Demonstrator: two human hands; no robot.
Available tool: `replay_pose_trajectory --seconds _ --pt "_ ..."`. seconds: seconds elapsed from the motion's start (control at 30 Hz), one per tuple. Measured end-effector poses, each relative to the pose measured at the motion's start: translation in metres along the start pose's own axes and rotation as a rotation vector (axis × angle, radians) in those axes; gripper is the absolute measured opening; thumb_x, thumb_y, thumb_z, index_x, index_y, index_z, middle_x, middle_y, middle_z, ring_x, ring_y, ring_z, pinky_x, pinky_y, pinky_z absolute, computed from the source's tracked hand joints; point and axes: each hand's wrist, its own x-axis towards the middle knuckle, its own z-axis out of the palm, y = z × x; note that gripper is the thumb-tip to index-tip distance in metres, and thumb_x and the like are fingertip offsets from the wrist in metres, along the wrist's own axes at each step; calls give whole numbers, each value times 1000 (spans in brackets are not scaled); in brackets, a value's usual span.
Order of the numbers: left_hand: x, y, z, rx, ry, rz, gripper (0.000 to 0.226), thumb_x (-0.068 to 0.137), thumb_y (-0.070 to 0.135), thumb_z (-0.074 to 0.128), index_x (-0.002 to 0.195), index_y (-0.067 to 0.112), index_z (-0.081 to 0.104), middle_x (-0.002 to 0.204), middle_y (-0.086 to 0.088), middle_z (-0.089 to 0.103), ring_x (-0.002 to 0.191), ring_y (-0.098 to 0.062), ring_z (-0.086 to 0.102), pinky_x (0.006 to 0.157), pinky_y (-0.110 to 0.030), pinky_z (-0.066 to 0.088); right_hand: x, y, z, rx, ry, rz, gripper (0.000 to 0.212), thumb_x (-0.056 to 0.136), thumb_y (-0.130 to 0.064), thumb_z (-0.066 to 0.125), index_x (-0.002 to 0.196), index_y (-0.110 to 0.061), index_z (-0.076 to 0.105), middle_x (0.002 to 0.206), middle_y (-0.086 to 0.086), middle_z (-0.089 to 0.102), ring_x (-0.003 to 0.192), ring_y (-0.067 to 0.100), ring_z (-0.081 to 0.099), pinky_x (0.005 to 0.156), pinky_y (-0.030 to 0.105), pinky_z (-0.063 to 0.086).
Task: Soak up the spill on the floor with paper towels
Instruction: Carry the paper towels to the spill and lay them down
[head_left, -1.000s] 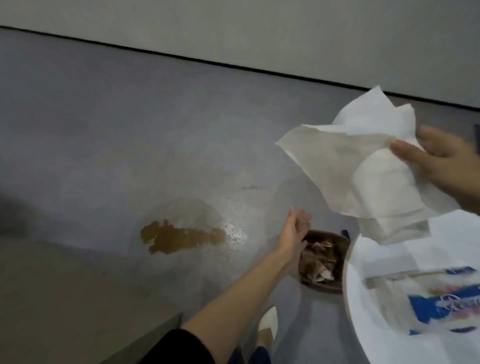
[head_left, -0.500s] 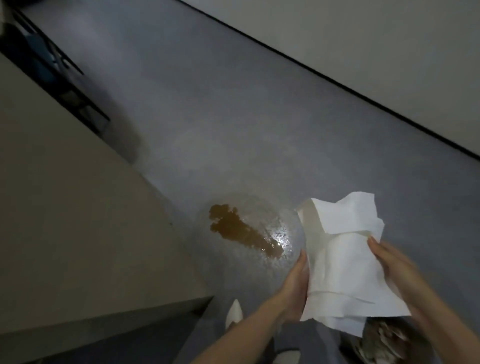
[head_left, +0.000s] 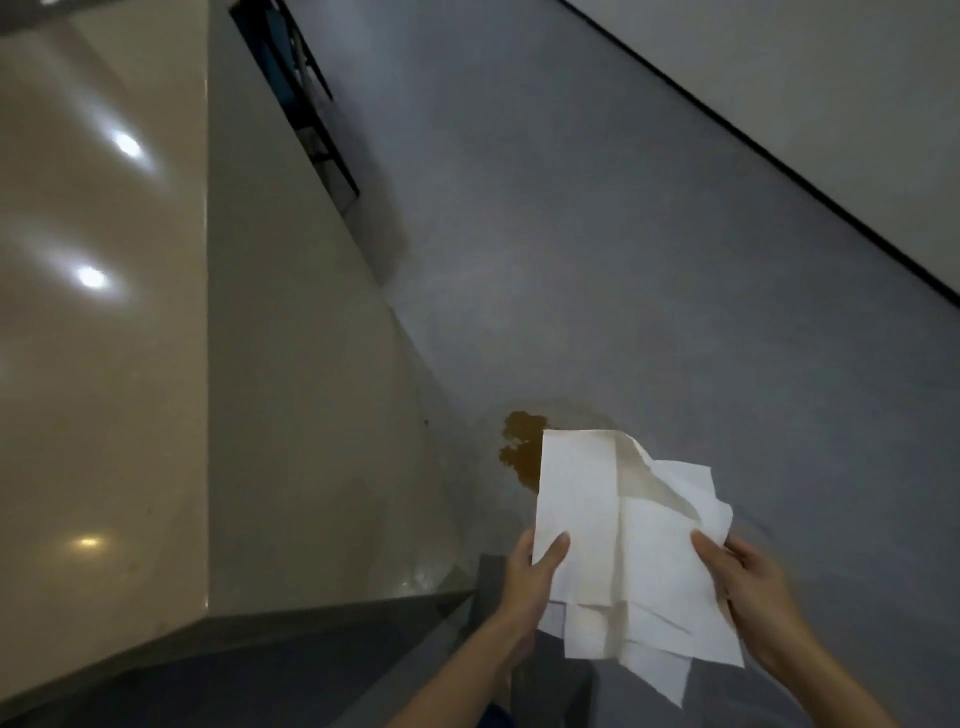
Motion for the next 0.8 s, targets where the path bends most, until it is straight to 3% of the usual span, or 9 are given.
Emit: replay_pose_trajectory --seconds 0.1,0.2,0.23,0.3,0.43,0.6,0.7,0.8 --pt "5 3 -21 -16 73 4 45 86 43 63 124 20 54 124 0 63 107 -18 62 97 -43 50 11 0 20 -93 60 -6 23 97 -22 55 93 -2 67 82 9 69 74 24 61 63 30 46" --pt "10 0 -35 17 140 0 64 67 57 71 114 15 62 117 -3 67 102 -20 64 93 -41 53 19 -1 32 -121 65 22 27 98 -22 52 88 -1 66 89 17 68 75 27 59 64 30 44" --pt "13 -2 -39 33 153 -1 56 68 53 72 109 17 63 115 -4 67 101 -21 64 91 -40 54 22 -1 35 -132 63 15 27 98 -23 54 87 -2 67 88 17 69 75 27 60 63 30 45" --pt "18 -3 -46 47 180 -6 18 85 29 68 101 23 62 112 -2 67 100 -20 64 87 -36 55 25 -2 40 -160 74 -5 26 96 -24 57 86 -3 68 82 13 71 69 25 61 59 30 43" --pt "24 3 -55 45 195 26 16 89 16 65 105 20 60 100 7 64 90 -9 61 71 -21 51 29 -7 52 -154 86 -23 24 92 -24 62 85 -2 68 77 11 70 66 25 62 57 29 44" --pt "28 11 -63 47 242 91 20 88 10 65 107 16 62 104 5 66 96 -13 62 78 -19 49 41 -8 62 -153 154 -98 34 87 -23 69 68 1 56 64 10 55 62 23 50 58 29 40" --pt "33 15 -69 45 273 103 31 88 7 65 118 6 60 114 -5 65 106 -22 61 89 -29 49 49 -12 71 -178 153 -157 33 88 -25 68 67 -5 53 65 11 47 63 21 45 60 30 39" --pt "38 19 -73 35 261 95 37 89 6 64 125 5 56 118 -5 63 110 -24 58 97 -38 48 56 -17 79 -196 140 -211 25 91 -23 65 75 -4 62 66 4 58 63 18 52 61 27 43"
